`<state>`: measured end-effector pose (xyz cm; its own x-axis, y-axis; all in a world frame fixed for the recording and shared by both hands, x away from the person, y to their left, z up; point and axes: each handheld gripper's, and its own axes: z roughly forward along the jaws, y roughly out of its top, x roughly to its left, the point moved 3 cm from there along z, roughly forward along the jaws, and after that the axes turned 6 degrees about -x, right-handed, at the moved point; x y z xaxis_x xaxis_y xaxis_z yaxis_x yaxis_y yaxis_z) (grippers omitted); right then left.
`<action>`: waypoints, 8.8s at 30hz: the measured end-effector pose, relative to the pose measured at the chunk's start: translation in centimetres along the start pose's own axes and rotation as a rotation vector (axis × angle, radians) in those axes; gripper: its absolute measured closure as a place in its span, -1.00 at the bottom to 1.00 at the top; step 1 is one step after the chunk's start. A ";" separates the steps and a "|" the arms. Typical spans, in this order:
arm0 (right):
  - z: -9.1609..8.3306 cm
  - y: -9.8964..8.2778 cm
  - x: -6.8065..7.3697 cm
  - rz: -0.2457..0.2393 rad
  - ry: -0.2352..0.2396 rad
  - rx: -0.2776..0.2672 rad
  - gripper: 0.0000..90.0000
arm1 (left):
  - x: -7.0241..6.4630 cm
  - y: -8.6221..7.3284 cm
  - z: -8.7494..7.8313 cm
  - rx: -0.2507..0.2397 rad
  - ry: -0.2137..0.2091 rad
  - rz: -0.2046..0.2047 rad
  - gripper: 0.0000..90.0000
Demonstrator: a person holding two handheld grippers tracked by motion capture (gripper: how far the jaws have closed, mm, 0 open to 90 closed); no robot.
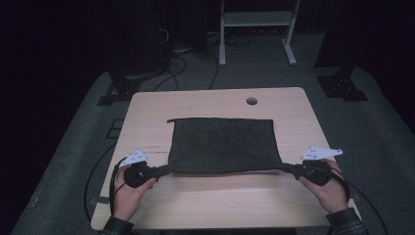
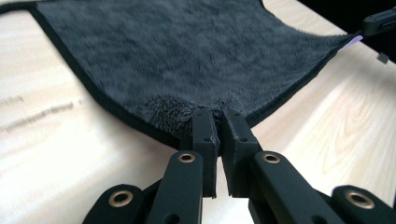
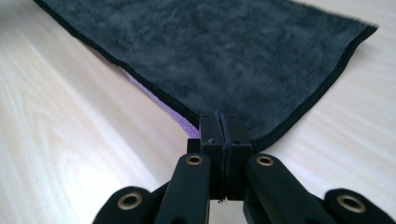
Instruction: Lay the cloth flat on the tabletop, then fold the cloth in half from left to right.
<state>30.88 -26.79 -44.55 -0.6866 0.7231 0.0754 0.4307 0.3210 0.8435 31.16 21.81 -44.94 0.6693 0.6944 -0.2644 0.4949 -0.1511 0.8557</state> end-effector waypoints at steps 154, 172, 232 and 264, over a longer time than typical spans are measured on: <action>2.9 -4.5 -9.4 0.104 -0.266 0.040 -0.38 | 5.1 6.3 5.2 -0.027 0.124 -0.050 0.96; 3.1 -4.4 -9.3 0.106 -0.267 0.052 -0.58 | 2.4 7.6 8.3 -0.025 0.000 -0.059 0.96; 3.3 -4.4 -9.3 0.103 -0.264 0.070 -0.78 | -6.9 10.0 23.2 0.110 -0.311 -0.037 0.95; 3.4 -4.4 -9.2 0.104 -0.260 0.071 -0.78 | -9.1 9.2 26.9 0.161 -0.310 0.020 0.70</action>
<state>37.29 -32.84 -50.75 -0.4673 0.8840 0.0124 0.5368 0.2725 0.7985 44.54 -4.82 -46.60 0.8042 0.4472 -0.3914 0.5440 -0.2887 0.7879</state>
